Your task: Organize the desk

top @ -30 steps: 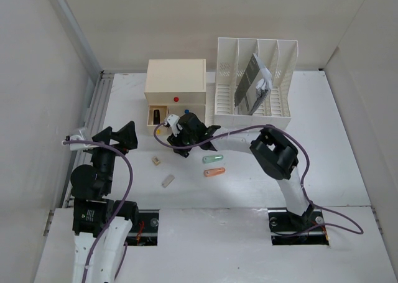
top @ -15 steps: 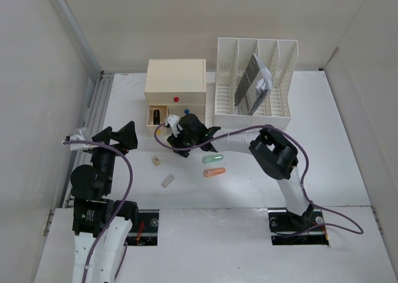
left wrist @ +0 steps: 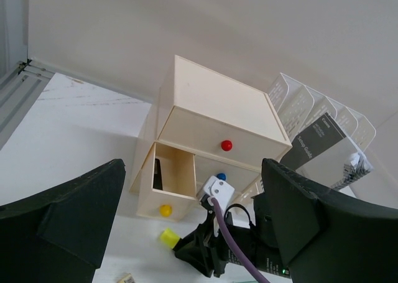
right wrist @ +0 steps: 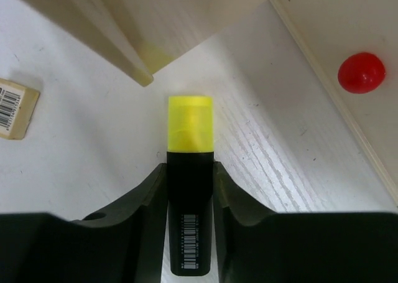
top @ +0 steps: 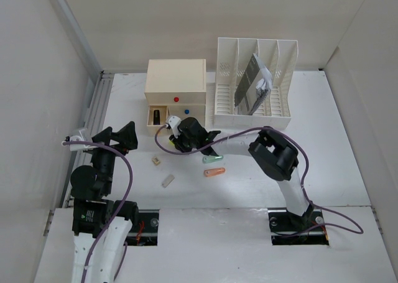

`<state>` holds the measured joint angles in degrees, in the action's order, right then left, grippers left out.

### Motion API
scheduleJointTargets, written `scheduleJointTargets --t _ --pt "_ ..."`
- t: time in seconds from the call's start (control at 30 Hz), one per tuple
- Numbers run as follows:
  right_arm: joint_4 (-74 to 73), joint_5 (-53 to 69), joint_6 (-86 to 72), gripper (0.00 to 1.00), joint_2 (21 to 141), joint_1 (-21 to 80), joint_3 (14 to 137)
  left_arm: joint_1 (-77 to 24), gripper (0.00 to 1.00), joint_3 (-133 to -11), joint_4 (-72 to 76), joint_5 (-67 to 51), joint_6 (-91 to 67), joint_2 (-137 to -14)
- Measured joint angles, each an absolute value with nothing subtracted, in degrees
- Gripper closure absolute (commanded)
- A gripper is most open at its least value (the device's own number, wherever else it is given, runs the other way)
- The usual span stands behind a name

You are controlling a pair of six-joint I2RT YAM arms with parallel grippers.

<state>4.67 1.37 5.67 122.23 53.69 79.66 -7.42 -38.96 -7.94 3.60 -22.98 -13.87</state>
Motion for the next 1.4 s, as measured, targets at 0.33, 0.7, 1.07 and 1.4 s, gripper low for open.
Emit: scheduleJointTargets --t 0.33,0.7,1.07,1.4 --pt "3.1 0.0 8.2 0.96 117.6 53.8 74.9 -7.9 0.1 -39.0 -7.9 3.8 -23.0 -13.6" --pt "-15.7 25.0 29.8 1.0 105.0 52.6 86.3 -7.9 0.1 -39.0 -7.9 3.8 -23.0 -13.6" --pt "-22.5 35.2 33.3 1.0 111.9 50.4 112.9 -7.9 0.1 -39.0 -7.9 3.8 -23.0 -13.6" --pt "-18.7 41.0 24.0 1.0 128.6 48.1 124.2 -7.9 0.1 -39.0 -7.9 5.1 -23.0 -13.7"
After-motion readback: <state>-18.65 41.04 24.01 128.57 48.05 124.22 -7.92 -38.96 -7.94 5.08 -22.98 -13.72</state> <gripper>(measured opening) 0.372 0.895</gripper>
